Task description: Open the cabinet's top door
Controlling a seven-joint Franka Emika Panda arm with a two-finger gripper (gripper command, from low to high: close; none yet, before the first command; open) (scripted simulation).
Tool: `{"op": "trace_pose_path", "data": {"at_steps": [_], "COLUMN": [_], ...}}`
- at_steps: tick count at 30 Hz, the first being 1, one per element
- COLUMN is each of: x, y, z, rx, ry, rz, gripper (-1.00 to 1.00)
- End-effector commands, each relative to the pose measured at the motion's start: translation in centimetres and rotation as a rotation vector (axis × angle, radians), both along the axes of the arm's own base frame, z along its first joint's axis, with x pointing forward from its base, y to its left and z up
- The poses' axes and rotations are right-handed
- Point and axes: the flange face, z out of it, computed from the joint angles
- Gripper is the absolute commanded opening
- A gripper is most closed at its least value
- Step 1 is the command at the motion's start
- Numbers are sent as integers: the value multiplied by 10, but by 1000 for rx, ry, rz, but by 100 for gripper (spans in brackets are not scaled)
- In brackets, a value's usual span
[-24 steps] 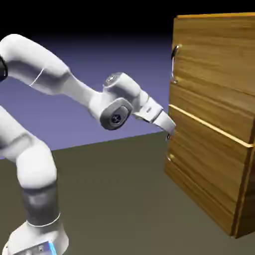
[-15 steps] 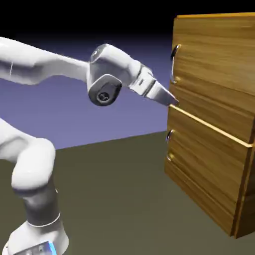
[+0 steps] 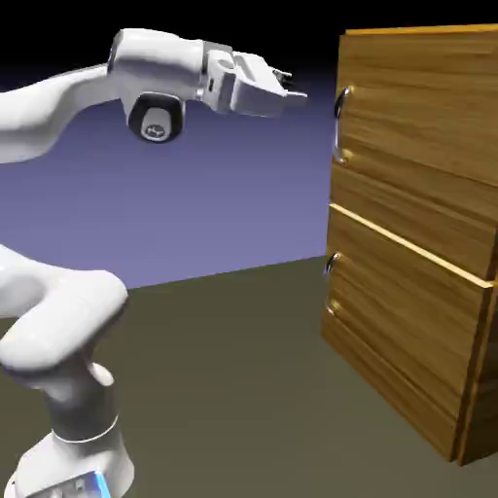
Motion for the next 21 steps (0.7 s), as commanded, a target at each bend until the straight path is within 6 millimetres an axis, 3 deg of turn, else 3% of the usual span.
{"op": "trace_pose_path", "data": {"at_steps": [1,6,11,16,21], "x": [0,8,35,81,139], "y": [9,56,102,136,152], "z": [2,2,-16,-52,-107], "rx": [-7,-52,-112,-178,-239], "ry": [-18,-92,-135,-143,-118], "rz": [2,22,54,93,132], "gripper": [0,0,0,0,0]}}
